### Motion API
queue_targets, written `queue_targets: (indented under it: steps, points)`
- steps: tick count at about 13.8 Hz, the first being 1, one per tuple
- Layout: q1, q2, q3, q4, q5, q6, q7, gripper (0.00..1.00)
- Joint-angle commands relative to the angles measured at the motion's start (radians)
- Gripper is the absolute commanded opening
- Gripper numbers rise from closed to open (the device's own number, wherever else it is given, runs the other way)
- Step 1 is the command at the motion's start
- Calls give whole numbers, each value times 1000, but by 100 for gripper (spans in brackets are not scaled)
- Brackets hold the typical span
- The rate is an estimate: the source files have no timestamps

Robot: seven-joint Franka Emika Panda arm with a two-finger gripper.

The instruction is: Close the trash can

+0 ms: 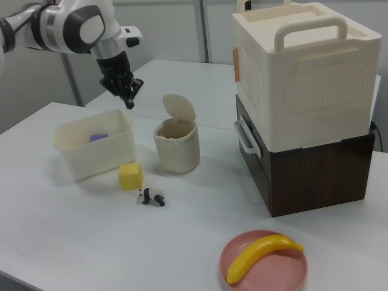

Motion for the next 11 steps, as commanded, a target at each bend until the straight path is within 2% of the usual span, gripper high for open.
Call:
queue_targets:
  steps: [1, 4, 7, 9, 11]
  points:
    - [-1, 72, -20, 9, 62, 261, 52, 0]
    - [2, 145, -24, 47, 51, 452, 125, 0]
    - [4, 214, -63, 110, 23, 579, 132, 0]
    - [5, 233, -85, 116, 11, 654, 132, 0]
    - [4, 263, -105, 118, -33, 717, 129, 0]
